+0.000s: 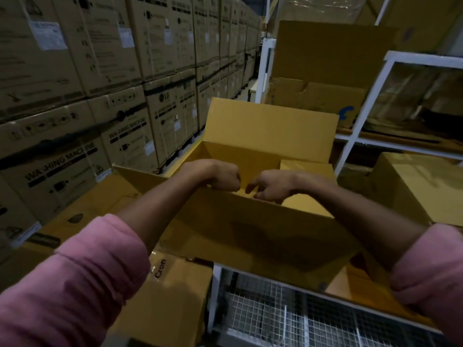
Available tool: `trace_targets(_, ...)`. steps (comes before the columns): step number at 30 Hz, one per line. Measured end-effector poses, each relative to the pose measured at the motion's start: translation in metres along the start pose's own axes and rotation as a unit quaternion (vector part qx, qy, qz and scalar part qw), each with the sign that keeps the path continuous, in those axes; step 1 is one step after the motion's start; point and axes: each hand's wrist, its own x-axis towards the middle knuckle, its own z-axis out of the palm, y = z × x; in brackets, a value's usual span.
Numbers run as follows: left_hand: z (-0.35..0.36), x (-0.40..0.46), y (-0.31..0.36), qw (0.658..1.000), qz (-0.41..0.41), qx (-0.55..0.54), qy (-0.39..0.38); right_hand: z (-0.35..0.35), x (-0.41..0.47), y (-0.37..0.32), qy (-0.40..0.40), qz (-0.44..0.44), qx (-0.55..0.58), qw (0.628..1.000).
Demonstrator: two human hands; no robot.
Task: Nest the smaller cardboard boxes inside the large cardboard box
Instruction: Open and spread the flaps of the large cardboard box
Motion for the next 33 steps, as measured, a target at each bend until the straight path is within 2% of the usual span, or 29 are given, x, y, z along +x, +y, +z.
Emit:
trace_targets(3, 0.043, 0.006, 0.001, 1.0, -0.001, -0.003, -0.017, 0.036, 0.002, 0.011, -0.018, -0.006, 0.0, 1.0)
trace_targets(7, 0.11, 0.022, 0.002, 0.999, -0.006, 0.018, 0.036, 0.087, 0.004, 0.023, 0.003, 0.006, -0.031, 0.999)
trace_targets(12, 0.163, 0.043, -0.005, 0.987, 0.005, 0.097, 0.126, 0.148, 0.014, 0.048, 0.11, 0.047, -0.035, 0.992)
trace_targets(17, 0.181, 0.052, -0.017, 0.973, 0.021, 0.105, 0.203, 0.178, 0.018, 0.066, 0.207, 0.039, -0.079, 0.974)
trace_targets(22, 0.186, 0.053, -0.032, 0.971, 0.043, 0.082, 0.22, 0.186, 0.028, 0.061, 0.238, 0.029, -0.101, 0.966)
trace_targets(33, 0.183, 0.042, -0.053, 0.964, 0.05, 0.105, 0.24, 0.191, 0.042, 0.041, 0.28, -0.009, -0.109, 0.954)
